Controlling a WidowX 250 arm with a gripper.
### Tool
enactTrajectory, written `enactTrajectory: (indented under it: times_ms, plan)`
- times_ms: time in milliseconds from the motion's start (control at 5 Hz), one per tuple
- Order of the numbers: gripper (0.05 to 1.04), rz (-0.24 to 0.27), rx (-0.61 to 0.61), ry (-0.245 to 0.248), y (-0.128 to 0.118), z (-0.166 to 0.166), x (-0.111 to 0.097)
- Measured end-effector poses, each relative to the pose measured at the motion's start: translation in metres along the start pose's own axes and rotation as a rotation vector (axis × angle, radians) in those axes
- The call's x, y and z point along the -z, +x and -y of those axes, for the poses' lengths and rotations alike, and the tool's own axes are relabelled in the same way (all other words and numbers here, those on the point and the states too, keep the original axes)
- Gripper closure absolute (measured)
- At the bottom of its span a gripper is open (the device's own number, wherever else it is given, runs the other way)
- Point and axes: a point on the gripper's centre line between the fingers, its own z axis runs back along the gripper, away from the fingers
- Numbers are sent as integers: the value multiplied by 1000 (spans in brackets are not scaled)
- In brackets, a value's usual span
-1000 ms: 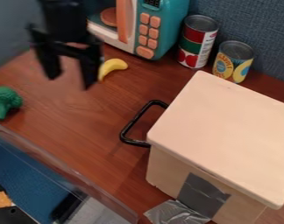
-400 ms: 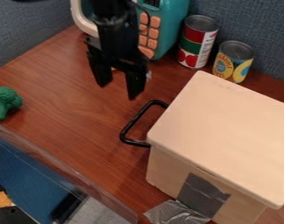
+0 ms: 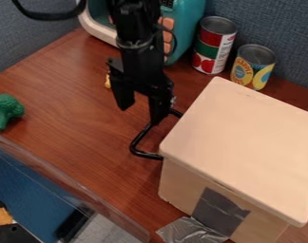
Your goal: Open the drawer
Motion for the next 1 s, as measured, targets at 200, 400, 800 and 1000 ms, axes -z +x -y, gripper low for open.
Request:
enactTrajectory:
  times_ms: [200,400,800,1000]
  plan:
    - [83,-22,6,-5,-5,2,12]
    - [83,-37,11,-8,-6,2,20]
    - [135,-68,-14,-17,-11,1,37]
    - [431,-68,-63,-11,-14,-3,42]
